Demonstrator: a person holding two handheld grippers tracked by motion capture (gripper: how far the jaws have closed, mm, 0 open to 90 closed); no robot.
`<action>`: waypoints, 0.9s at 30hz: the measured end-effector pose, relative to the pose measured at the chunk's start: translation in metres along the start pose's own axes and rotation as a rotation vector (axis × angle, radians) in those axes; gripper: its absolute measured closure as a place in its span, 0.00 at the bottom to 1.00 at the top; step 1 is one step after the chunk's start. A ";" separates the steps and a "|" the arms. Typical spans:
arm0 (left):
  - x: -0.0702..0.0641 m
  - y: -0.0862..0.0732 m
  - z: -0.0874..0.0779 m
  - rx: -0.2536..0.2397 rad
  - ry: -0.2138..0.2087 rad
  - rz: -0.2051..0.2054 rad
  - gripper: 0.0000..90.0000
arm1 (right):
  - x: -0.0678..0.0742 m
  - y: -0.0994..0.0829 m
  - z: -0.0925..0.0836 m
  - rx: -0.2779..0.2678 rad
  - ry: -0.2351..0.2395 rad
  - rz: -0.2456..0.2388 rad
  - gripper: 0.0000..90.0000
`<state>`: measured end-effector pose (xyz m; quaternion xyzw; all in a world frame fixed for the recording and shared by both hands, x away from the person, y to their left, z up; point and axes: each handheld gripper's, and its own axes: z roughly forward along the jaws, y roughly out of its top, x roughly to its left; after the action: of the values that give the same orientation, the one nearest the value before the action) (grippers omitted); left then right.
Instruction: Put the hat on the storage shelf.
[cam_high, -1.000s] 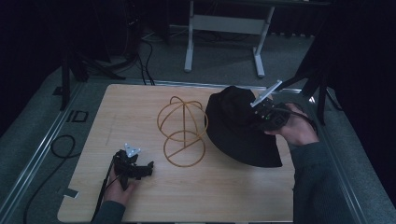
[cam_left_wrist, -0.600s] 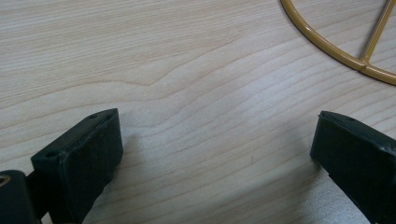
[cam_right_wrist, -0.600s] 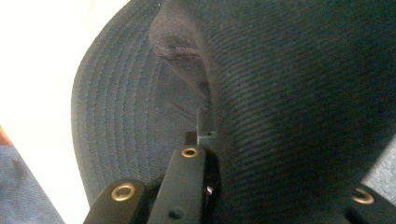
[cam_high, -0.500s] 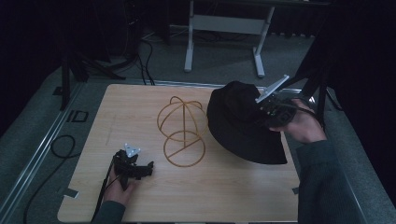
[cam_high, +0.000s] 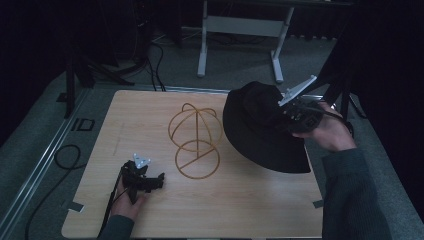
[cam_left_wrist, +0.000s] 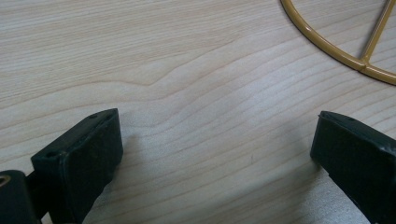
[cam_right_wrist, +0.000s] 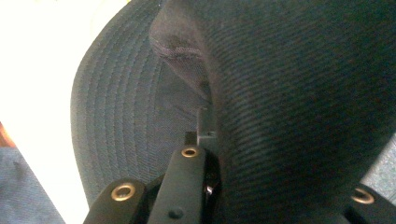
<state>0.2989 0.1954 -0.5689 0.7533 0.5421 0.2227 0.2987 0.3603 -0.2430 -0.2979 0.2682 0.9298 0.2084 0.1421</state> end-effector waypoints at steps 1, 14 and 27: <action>0.000 0.000 0.000 0.000 -0.001 0.000 0.03 | 0.000 0.000 -0.001 -0.003 0.000 0.000 0.97; -0.001 0.000 0.000 -0.001 -0.002 0.006 0.03 | 0.003 0.003 -0.008 -0.045 0.000 -0.018 0.97; -0.001 0.000 0.001 -0.004 -0.001 0.004 0.03 | 0.008 0.010 -0.016 -0.091 -0.001 -0.032 0.97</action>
<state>0.2992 0.1943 -0.5692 0.7539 0.5400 0.2238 0.2999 0.3523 -0.2358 -0.2808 0.2467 0.9234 0.2481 0.1581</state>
